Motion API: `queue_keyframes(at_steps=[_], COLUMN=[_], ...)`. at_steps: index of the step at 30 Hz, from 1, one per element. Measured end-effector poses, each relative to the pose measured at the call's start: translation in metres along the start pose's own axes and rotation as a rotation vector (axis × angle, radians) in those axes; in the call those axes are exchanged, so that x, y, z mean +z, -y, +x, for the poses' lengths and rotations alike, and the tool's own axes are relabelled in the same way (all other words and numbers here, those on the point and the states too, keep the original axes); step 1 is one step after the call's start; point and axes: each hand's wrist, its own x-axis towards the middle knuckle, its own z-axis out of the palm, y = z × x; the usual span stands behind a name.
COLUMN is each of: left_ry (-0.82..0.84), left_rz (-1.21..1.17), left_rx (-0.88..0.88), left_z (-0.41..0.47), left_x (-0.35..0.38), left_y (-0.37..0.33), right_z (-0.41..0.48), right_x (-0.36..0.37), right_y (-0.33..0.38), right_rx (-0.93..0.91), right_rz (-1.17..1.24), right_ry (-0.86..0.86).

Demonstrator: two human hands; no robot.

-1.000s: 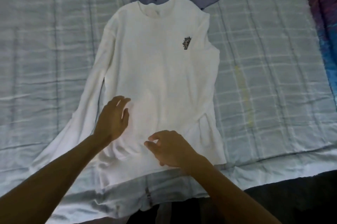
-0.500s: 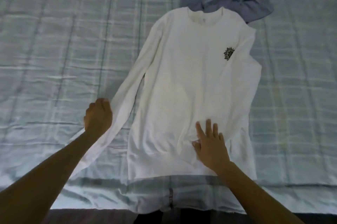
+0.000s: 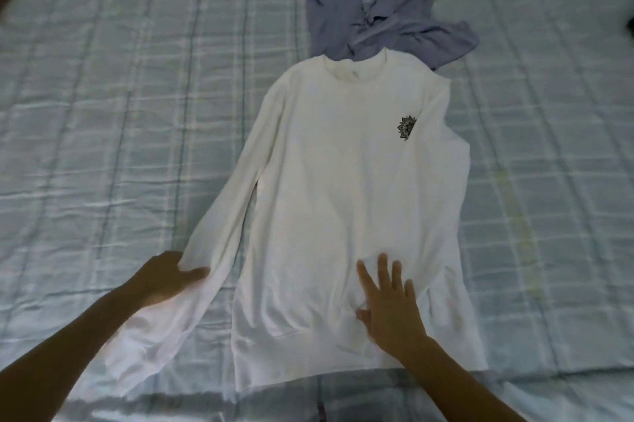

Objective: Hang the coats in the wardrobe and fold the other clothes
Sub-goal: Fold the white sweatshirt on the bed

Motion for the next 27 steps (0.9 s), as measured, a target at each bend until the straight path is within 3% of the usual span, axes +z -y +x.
queue_keyframes(at_steps=[3, 5, 8, 11, 13, 15, 18, 20, 22, 25, 27], left_ry=[0.047, 0.054, 0.208, 0.584, 0.765, 0.794, 0.64, 0.356, -0.037, -0.409, -0.412], left_rz=[0.318, 0.424, 0.071, -0.302, -0.467, -0.534, -0.518, -0.372, -0.181, -0.105, -0.135], left_rx=[-0.015, 0.074, 0.237, 0.352, 0.313, 0.286, 0.252, 0.3, 0.381, 0.347, 0.152], left_z=[-0.009, -0.021, -0.06, -0.109, -0.122, -0.119, -0.097, -0.08, -0.067, -0.061, -0.061], left_x=[-0.02, -0.027, -0.005, 0.027, 0.043, 0.05, 0.069, 0.084, 0.094, 0.105, 0.111], left_y=[-0.015, -0.054, -0.14, -0.217, -0.238, -0.236, -0.207, -0.18, -0.151, -0.118, -0.109], right_z=[-0.001, -0.003, -0.008, -0.022, -0.032, -0.04, -0.046, -0.047, -0.048, -0.046, -0.047], right_x=[0.004, -0.002, -0.007, -0.019, -0.024, -0.022, -0.022, -0.024, -0.027, -0.012, 0.003], right_y=[0.001, 0.003, -0.006, -0.023, -0.041, -0.056, -0.063, -0.057, -0.046, -0.036, -0.04], right_rx=[0.001, -0.009, -0.046, 0.104, 0.268, 0.306, 0.347, 0.325, 0.134, -0.208, -0.241], right_rz=[0.029, 0.065, 0.15, 0.485, 0.639, 0.711, 0.855, 0.859, 0.692, 0.38, 0.287], right_ry=[-0.034, -0.055, -0.11, -0.301, -0.428, -0.519, -0.567, -0.66, -0.692, -0.526, -0.402])
